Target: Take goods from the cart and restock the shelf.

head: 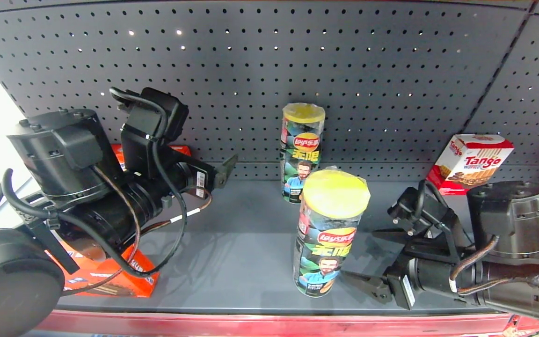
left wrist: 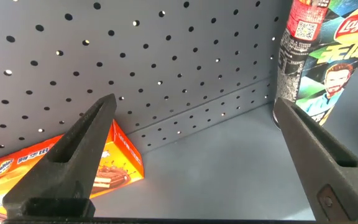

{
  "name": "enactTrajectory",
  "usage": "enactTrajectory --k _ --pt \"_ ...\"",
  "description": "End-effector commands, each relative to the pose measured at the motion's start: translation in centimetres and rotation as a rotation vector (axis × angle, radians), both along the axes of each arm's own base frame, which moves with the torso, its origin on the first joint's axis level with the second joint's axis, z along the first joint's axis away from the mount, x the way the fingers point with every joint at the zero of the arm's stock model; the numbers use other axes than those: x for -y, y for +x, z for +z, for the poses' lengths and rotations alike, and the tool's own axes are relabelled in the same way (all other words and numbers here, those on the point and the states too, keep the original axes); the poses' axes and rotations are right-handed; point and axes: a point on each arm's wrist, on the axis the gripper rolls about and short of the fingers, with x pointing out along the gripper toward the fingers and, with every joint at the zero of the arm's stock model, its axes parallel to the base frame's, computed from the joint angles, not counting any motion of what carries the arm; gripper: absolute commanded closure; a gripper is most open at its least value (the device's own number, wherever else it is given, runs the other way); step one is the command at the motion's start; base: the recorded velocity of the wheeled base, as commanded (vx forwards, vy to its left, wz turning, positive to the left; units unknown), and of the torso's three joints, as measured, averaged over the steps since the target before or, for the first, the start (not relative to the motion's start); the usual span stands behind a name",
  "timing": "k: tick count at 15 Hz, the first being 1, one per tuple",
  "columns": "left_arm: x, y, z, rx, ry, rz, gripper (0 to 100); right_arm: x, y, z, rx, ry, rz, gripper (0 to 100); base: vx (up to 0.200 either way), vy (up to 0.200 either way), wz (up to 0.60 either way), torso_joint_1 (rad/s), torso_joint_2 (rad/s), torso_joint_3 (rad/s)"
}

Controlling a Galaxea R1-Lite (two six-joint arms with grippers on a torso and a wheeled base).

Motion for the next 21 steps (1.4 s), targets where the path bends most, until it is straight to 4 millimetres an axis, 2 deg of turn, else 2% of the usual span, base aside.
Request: enactTrajectory --k 1,4,6,8,11,21 --pt "0.0 0.0 -0.1 -0.004 0.002 0.001 0 0.1 -0.3 -0.2 -0.006 -0.004 0.003 0 0.000 0.000 0.00 0.000 0.00 0.000" --pt "0.0 0.0 -0.2 -0.006 0.003 0.001 0 0.8 -0.7 -0.1 0.000 0.001 -0.007 0 0.000 0.000 0.00 0.000 0.00 0.000" --pt "0.0 0.0 -0.1 -0.003 0.001 0.001 0 1.2 -0.2 -0.1 -0.002 0.000 -0.038 0 0.000 0.000 0.00 0.000 0.00 0.000" --pt "0.0 0.0 -0.2 -0.006 0.003 0.001 0 0.8 1.0 0.0 0.000 0.000 -0.051 0 0.000 0.000 0.00 0.000 0.00 0.000" --pt "0.0 0.0 -0.3 -0.008 0.004 0.001 0 0.3 1.5 0.0 0.003 -0.005 -0.059 0 0.000 0.000 0.00 0.000 0.00 0.000" --pt "0.0 0.0 -0.2 -0.007 0.004 0.001 0 -0.7 0.8 -0.4 -0.010 -0.016 -0.013 0 0.000 0.000 0.00 0.000 0.00 0.000"
